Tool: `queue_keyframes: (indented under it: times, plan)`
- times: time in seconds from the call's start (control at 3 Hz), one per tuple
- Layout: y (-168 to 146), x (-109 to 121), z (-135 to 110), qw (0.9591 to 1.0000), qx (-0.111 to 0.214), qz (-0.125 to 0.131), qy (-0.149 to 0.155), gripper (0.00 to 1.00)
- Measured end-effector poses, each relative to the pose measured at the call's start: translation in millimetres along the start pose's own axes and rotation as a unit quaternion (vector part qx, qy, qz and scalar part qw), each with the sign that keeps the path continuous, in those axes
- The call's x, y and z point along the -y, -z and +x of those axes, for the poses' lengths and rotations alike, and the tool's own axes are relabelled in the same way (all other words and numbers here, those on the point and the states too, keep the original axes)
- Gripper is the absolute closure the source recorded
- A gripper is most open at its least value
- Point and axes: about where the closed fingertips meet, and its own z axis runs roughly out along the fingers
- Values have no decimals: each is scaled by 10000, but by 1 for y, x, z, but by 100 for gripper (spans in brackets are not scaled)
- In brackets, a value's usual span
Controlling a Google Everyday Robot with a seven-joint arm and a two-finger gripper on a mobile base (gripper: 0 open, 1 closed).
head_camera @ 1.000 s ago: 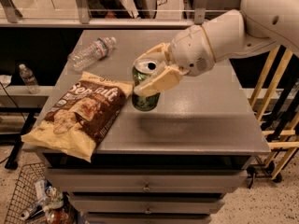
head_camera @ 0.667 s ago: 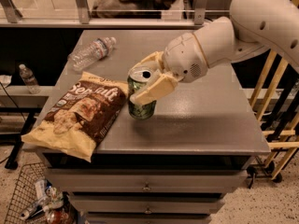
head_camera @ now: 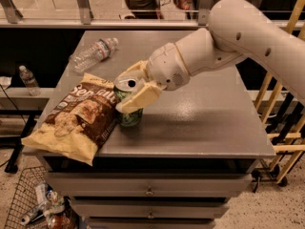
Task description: Move green can near brown chip bag
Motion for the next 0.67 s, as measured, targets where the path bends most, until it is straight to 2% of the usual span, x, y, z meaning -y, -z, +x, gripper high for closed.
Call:
queue_keyframes:
  times: [0.33,0.67]
  plan:
    - [-16,13,-11,9997,-97,112,179,100]
    - [-32,22,-14,9996,-107,106,219,100]
